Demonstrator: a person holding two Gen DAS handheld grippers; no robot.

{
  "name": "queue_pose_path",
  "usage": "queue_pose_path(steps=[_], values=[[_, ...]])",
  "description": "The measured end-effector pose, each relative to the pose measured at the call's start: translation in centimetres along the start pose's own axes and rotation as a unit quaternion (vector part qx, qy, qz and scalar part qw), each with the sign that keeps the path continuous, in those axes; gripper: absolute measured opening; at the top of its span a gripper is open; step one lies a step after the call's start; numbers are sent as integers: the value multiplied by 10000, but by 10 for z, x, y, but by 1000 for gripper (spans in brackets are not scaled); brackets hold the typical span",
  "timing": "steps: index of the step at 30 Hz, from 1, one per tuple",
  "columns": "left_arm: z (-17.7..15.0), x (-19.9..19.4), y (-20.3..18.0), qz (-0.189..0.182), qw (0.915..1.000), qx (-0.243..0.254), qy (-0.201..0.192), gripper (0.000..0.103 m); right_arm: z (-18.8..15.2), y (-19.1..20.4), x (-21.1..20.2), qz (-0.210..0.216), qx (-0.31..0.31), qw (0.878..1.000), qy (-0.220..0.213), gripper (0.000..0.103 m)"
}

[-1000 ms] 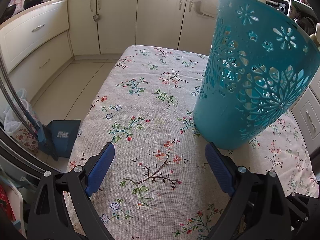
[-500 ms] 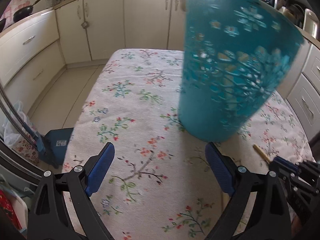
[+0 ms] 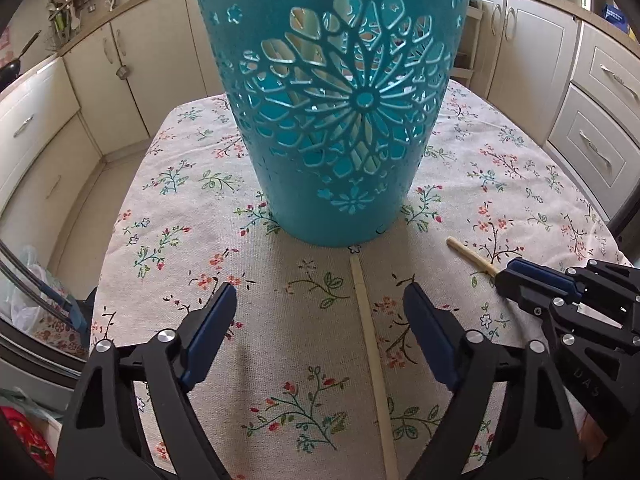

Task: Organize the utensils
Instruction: 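Lower the left gripper beside the cup and close on a loose chopstick, then lift the chopstick with the left gripper over the teal cup and open it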

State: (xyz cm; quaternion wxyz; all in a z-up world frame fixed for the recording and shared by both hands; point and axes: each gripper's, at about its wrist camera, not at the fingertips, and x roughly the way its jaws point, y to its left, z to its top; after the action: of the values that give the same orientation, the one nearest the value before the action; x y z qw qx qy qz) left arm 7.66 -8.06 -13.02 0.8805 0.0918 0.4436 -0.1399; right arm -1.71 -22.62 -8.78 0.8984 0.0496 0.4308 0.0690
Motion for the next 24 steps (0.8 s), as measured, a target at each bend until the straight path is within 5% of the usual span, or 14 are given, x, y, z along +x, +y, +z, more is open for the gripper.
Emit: queue_pose_path(steps=[12, 14, 16, 24], values=[[-3, 4, -4, -232, 9996, 104, 125, 39, -1, -1, 0, 17, 27, 10000, 2, 11], [-3, 3, -6, -317, 9993, 139, 140, 17, 0, 0, 0, 10, -24, 10000, 33, 13], [-2, 3, -5, -432, 9988, 111, 193, 7, 3, 4, 2, 17, -143, 9998, 144, 17], [-2, -6, 29, -1019, 9934, -351, 386, 5, 12, 6, 13, 142, -318, 9991, 230, 20]])
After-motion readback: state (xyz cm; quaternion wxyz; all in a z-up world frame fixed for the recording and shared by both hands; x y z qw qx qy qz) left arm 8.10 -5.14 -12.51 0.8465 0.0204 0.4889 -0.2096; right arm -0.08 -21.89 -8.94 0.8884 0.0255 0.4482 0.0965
